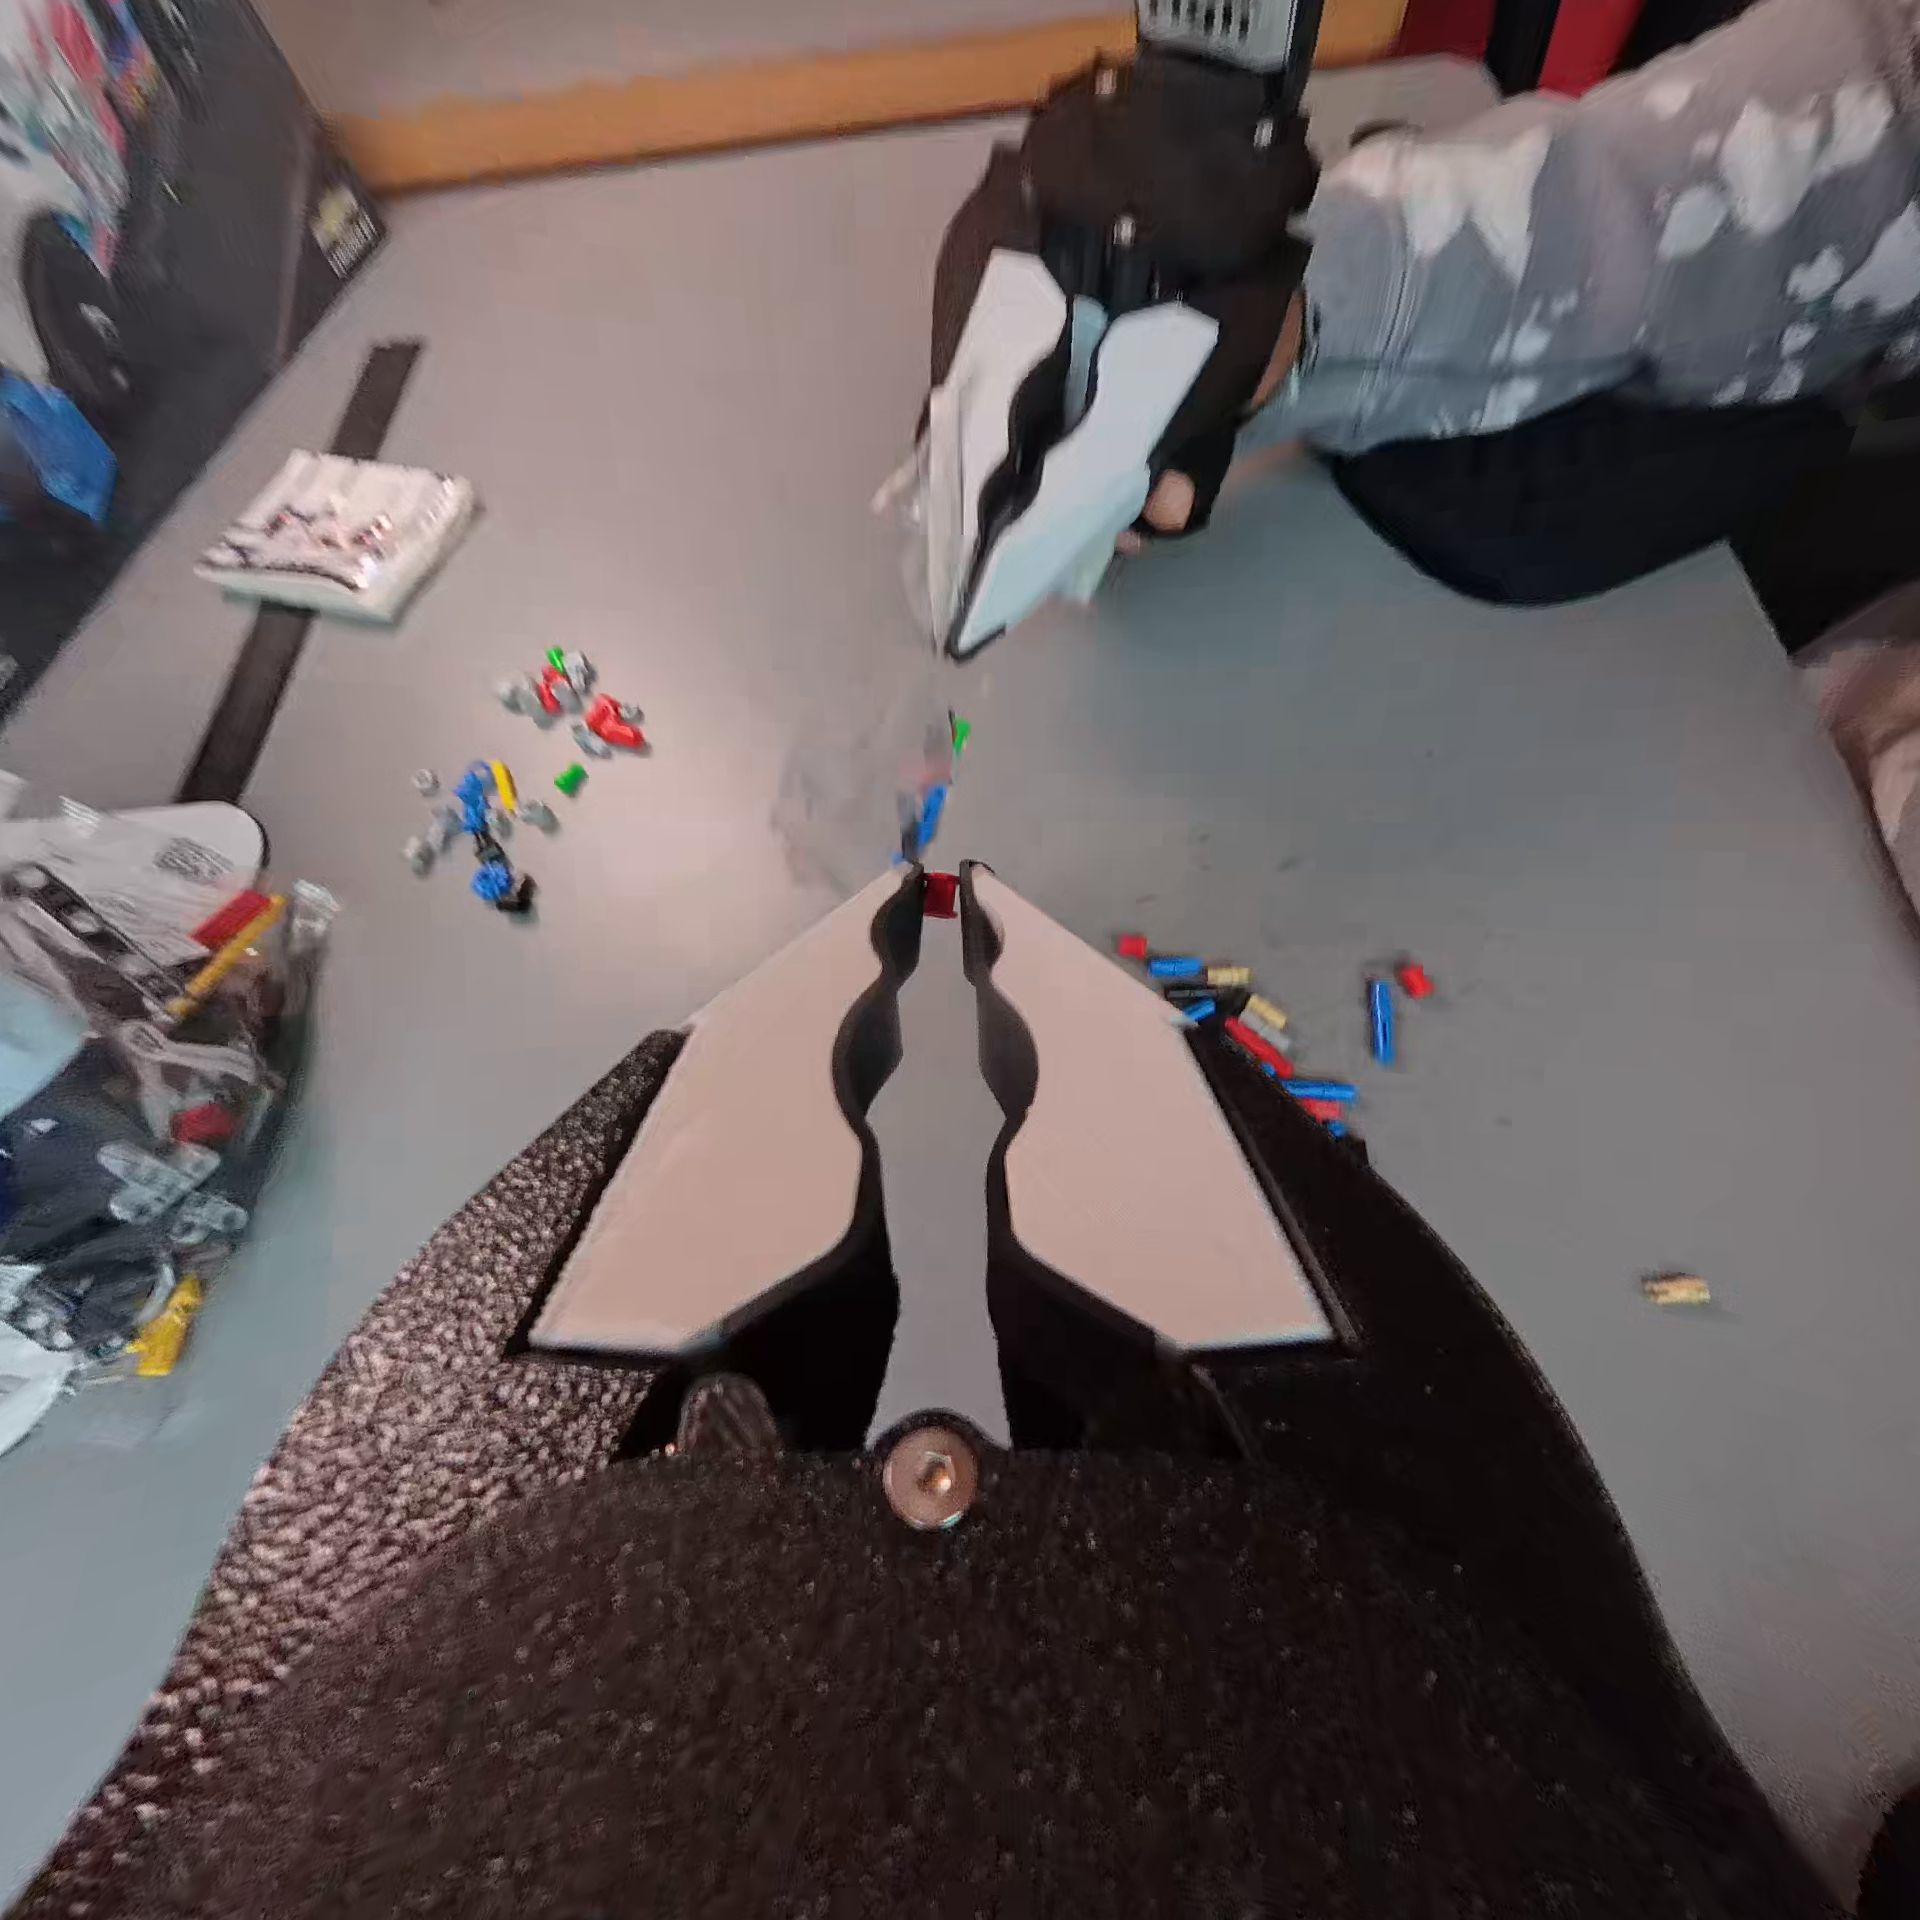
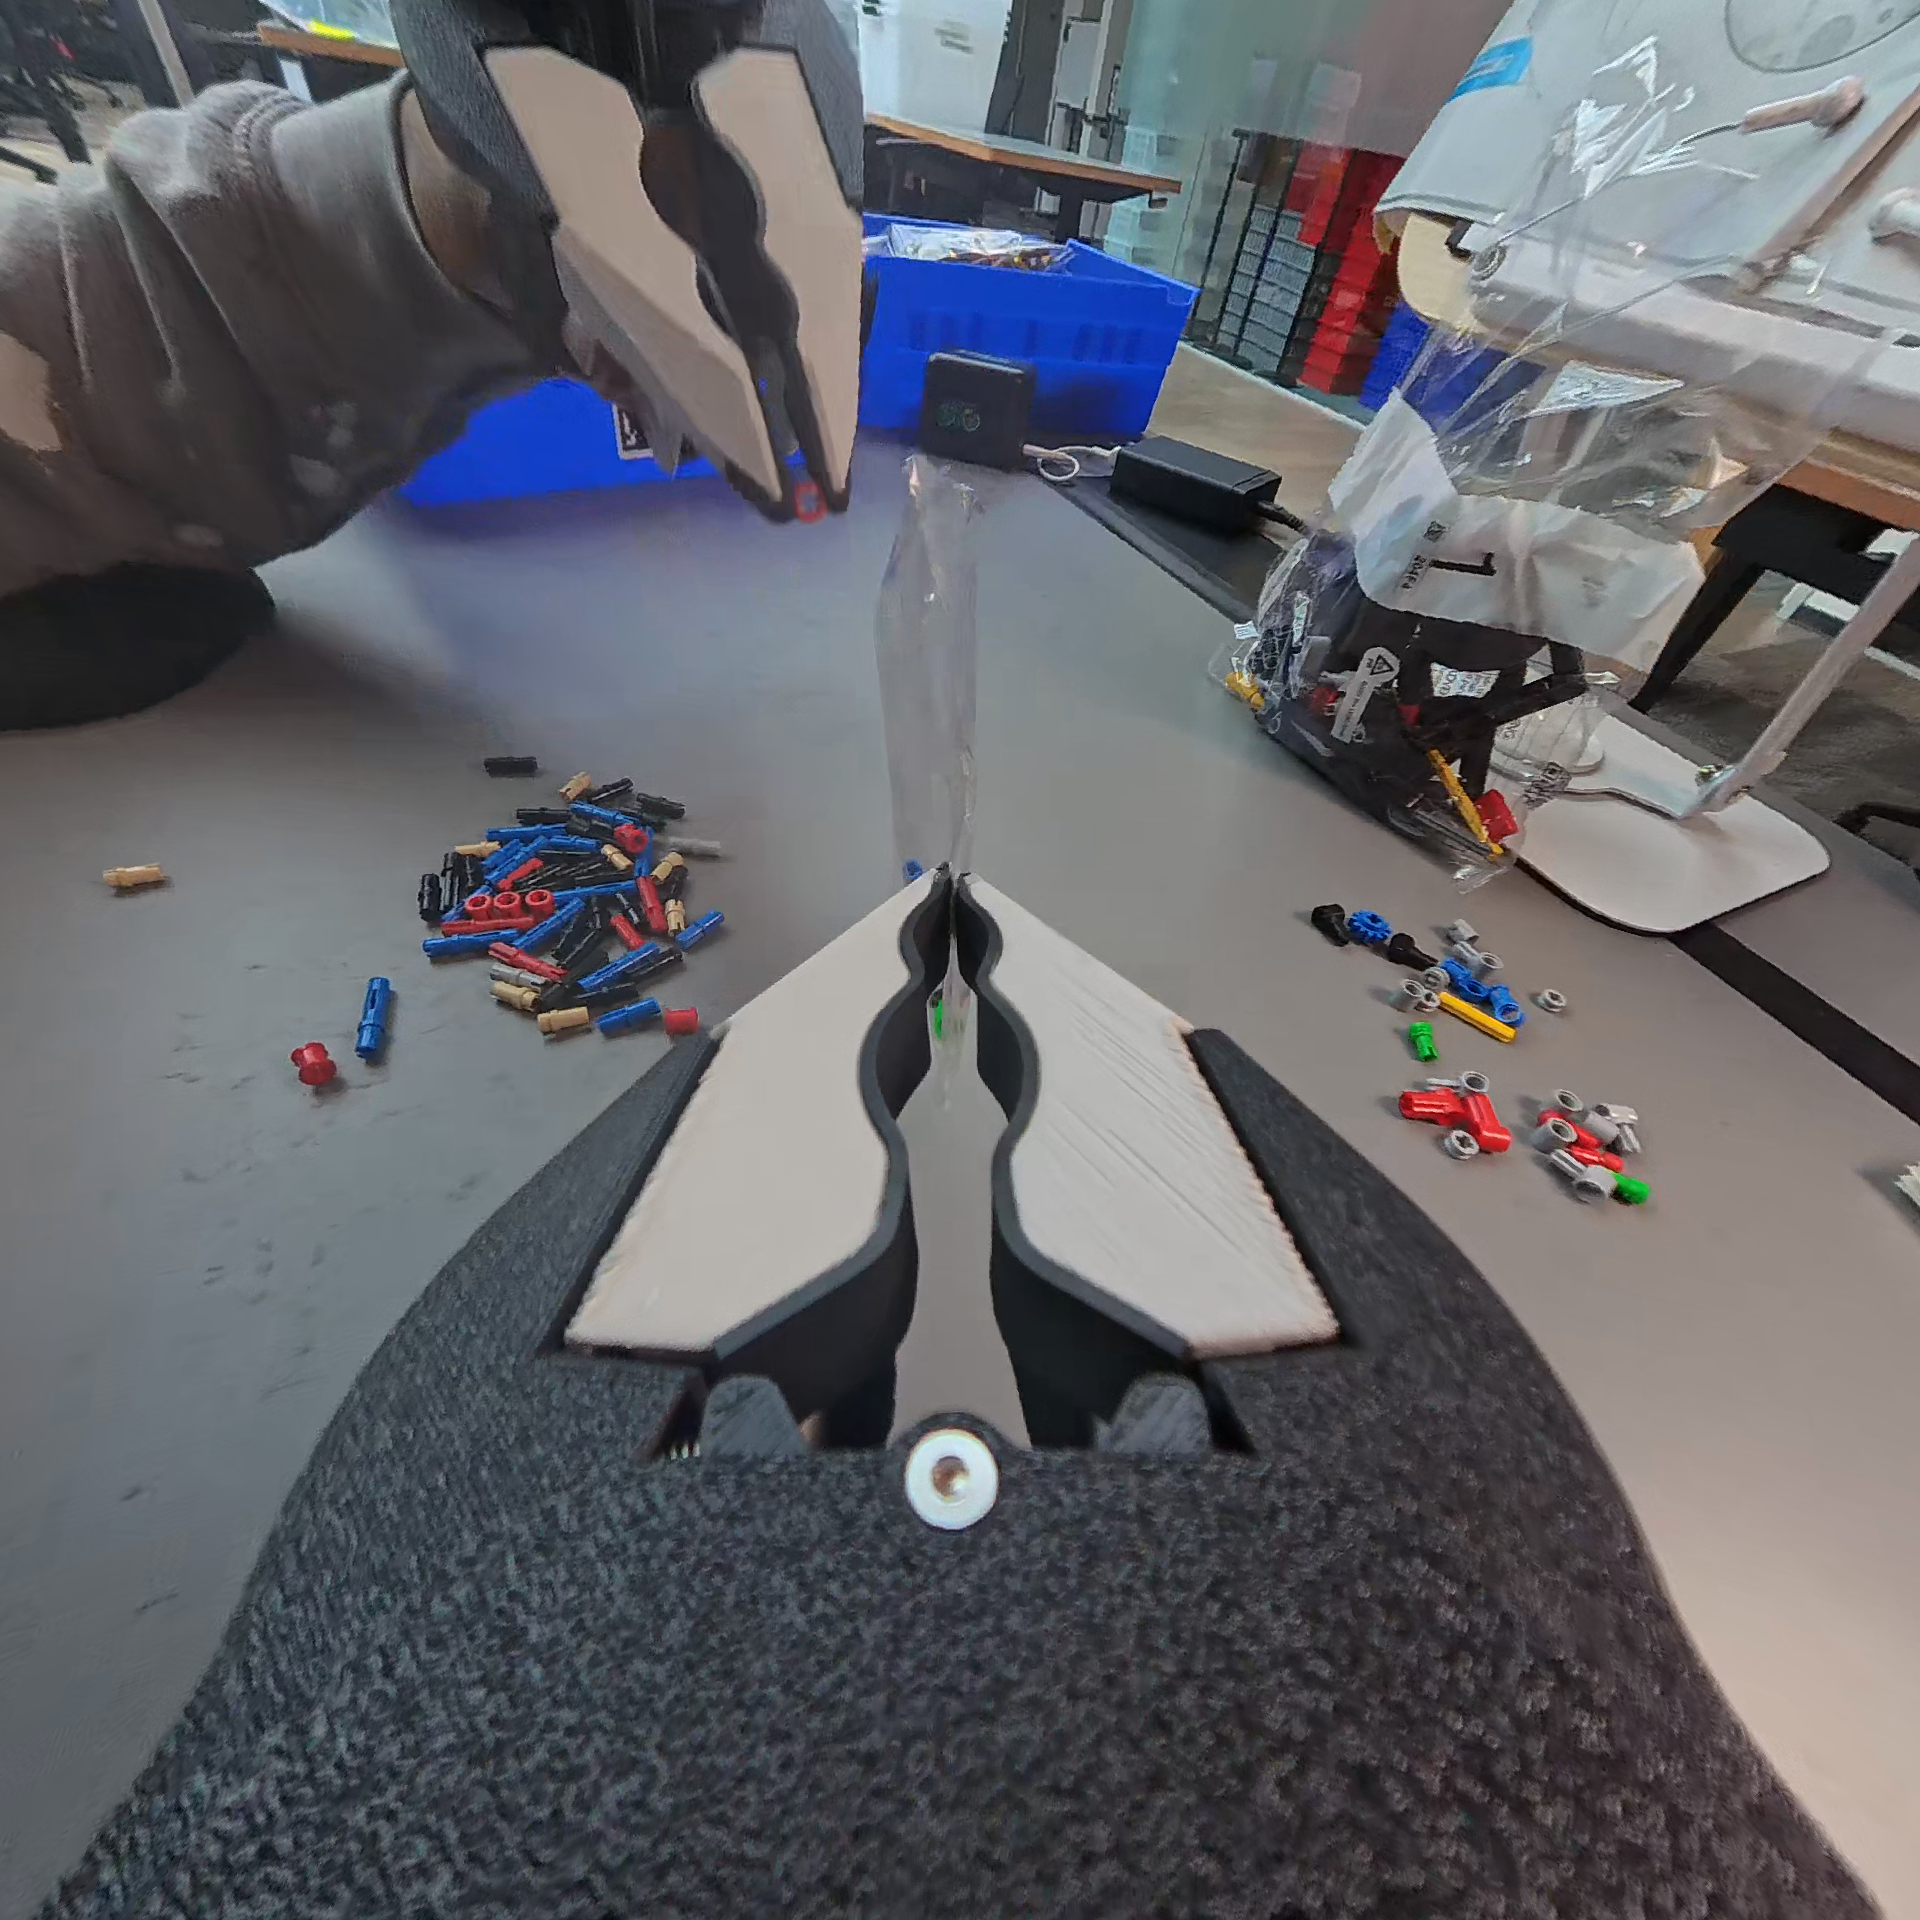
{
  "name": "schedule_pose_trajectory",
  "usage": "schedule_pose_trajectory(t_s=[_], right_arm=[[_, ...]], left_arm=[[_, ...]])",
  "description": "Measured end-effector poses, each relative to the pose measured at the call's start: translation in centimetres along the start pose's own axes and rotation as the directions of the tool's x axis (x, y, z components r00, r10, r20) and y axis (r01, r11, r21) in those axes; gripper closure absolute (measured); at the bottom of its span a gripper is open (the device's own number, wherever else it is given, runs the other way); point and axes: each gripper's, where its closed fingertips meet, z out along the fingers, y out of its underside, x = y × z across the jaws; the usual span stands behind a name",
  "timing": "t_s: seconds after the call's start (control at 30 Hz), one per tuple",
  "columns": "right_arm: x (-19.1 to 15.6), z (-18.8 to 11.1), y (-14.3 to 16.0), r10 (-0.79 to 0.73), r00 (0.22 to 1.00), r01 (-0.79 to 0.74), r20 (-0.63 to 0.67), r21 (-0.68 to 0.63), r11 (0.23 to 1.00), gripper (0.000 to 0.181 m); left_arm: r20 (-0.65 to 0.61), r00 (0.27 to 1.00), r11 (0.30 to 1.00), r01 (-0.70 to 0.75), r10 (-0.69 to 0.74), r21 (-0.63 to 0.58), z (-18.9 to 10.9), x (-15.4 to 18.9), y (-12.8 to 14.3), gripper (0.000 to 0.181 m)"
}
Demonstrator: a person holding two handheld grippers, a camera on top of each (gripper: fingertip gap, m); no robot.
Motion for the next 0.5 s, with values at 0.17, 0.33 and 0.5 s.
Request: schedule_pose_trajectory(t_s=[0.17, 0.33, 0.5], right_arm=[[-1.2, 0.4, -0.2, -0.024, 0.999, 0.024, 0.033, -0.001, 1.0, 0.181], [-1.1, 0.2, -0.6, -0.021, 0.999, 0.02, 0.033, 0.02, 1.0, 0.181], [0.0, -0.2, -1.0, 0.002, 1.0, -0.002, -0.009, 0.043, 0.999, 0.181]], left_arm=[[0.089, 0.994, 0.998, -0.059, 0.056, 0.032, 0.1, -0.3, -1.8, 0.174], [0.106, 0.993, 0.999, -0.052, 0.051, 0.011, 0.8, -0.7, -1.2, 0.168], [0.115, 0.993, 0.998, -0.038, 0.033, 0.041, -0.5, -1.0, -1.8, 0.161]])
